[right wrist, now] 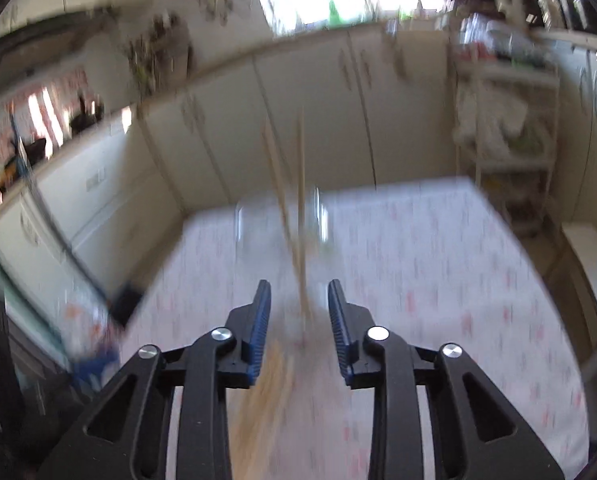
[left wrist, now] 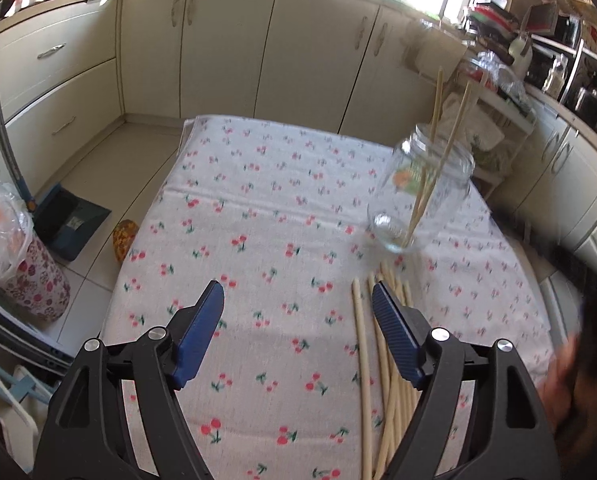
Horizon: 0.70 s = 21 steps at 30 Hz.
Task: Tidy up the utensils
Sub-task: 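Return the right tool to the stick pile while the left tool grasps another stick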
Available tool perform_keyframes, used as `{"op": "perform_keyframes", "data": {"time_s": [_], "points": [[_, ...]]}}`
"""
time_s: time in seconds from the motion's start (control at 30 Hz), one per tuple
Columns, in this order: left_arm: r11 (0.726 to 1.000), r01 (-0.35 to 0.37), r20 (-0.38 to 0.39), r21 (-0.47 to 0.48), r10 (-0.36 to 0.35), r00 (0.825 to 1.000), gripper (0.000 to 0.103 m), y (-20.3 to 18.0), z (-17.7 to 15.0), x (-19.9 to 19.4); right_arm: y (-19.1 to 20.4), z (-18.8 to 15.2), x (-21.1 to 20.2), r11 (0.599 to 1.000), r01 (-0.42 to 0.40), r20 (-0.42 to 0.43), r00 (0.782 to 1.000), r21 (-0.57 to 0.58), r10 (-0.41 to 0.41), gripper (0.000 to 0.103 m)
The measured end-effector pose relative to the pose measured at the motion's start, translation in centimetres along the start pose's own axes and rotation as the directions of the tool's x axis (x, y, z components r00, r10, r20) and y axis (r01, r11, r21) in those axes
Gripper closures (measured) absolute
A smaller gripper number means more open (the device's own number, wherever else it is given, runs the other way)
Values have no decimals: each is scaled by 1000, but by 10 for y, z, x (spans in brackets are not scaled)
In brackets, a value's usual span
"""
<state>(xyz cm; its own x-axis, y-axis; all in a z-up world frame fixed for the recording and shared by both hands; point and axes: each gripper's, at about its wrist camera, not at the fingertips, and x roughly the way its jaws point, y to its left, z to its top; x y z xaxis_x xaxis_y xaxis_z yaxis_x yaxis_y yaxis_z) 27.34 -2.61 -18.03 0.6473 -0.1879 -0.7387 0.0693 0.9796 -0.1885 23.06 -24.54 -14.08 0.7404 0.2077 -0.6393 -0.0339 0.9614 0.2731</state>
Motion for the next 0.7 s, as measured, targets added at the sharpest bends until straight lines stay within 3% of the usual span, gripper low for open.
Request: {"op": "perform_keyframes", "data": {"time_s": [0.17,0.7], "points": [[1000,-18,-40,17,18,999,30,-1,-11,1,5,-46,15,1000,3,-163,987,-4,-4,87],[997,-13,-70,80,19,997,30,-15,-11,13,25,-53,58,992,37,-251,966,-118,-66,88]]}}
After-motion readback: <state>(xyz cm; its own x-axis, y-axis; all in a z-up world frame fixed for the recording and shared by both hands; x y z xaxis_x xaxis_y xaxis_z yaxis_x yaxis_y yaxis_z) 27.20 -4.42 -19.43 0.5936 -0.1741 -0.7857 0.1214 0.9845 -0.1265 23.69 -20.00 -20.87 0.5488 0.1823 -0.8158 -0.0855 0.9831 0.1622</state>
